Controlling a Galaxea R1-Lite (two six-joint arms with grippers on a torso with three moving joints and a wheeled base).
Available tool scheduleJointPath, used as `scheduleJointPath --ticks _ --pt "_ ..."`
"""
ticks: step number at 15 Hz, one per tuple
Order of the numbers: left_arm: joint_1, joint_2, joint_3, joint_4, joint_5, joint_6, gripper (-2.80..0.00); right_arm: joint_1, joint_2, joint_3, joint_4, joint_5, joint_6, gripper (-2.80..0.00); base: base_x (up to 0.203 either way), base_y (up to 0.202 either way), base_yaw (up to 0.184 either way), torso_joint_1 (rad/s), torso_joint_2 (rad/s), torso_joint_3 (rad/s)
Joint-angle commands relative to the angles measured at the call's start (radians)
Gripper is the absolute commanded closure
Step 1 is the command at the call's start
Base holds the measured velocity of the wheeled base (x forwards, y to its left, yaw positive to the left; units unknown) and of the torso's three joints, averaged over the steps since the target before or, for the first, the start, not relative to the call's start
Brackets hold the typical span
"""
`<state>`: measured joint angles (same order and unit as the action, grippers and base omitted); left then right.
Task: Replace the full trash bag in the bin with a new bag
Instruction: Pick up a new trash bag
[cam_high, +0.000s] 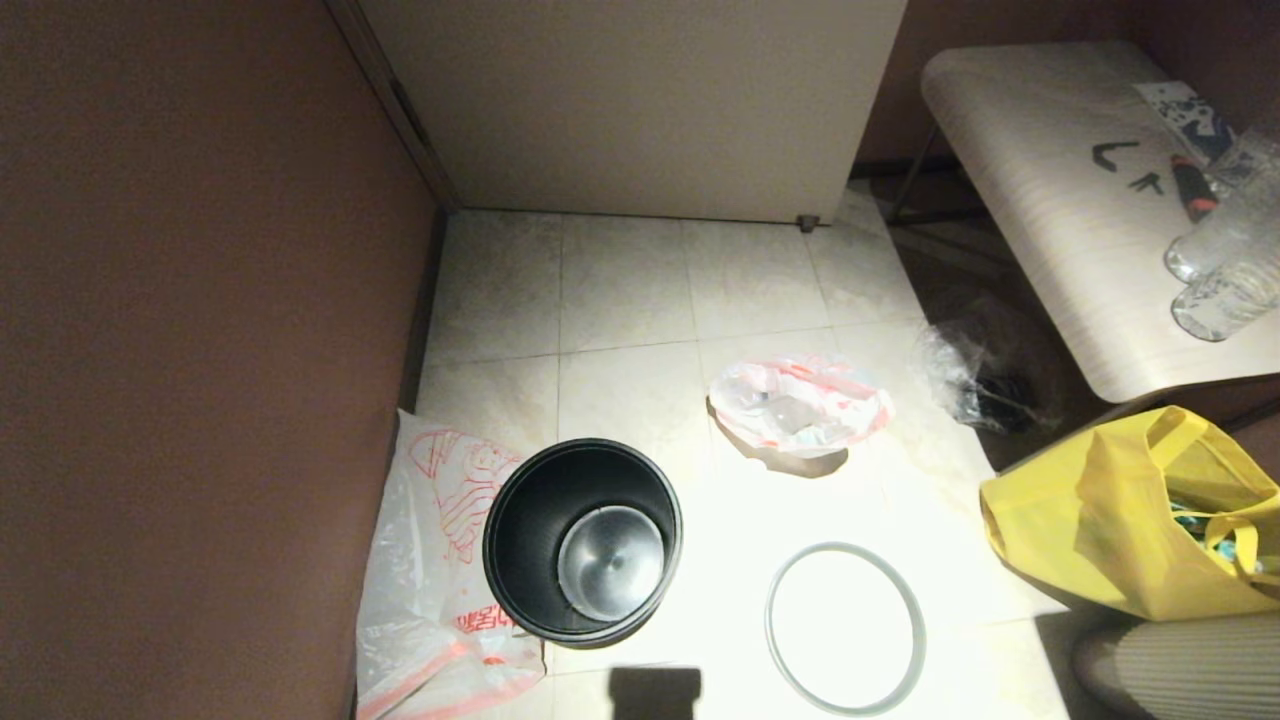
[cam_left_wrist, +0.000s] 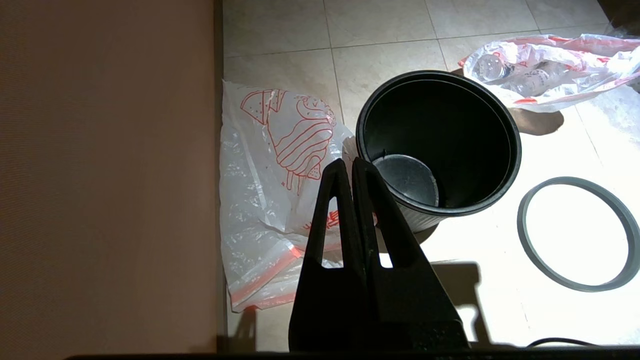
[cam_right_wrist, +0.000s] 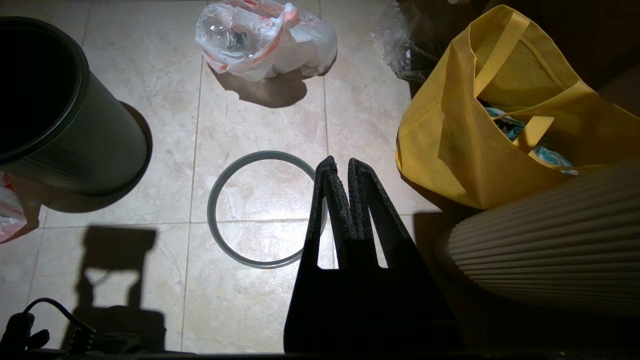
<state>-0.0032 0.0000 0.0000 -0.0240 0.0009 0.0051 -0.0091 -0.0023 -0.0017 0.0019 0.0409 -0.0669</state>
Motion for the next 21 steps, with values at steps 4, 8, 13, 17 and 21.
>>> scheduleJointPath --ticks 4,8,13,17,21 --pt "0.0 0.002 0.012 -0.001 0.001 -0.001 0.0 0.0 0.002 0.0 0.0 0.001 -0.001 0.0 0.0 0.0 0.0 0.0 0.0 0.0" --pt "0.0 0.002 0.009 0.009 -0.001 0.006 0.0 0.0 0.002 0.0 0.0 0.001 -0.001 0.0 0.0 0.0 0.0 0.0 0.0 0.0" --pt "0.0 0.002 0.012 -0.001 0.001 -0.01 0.0 0.0 0.002 0.0 0.0 0.001 -0.001 0.0 0.0 0.0 0.0 0.0 0.0 0.0" --pt "0.0 0.046 -0.058 0.002 0.0 0.022 0.0 0.0 0.002 0.0 0.0 0.001 -0.001 0.0 0.0 0.0 0.0 0.0 0.0 0.0" --pt "0.0 0.405 -0.316 -0.011 -0.001 0.031 0.0 0.0 0.002 0.0 0.0 0.001 -0.001 0.0 0.0 0.0 0.0 0.0 0.0 0.0"
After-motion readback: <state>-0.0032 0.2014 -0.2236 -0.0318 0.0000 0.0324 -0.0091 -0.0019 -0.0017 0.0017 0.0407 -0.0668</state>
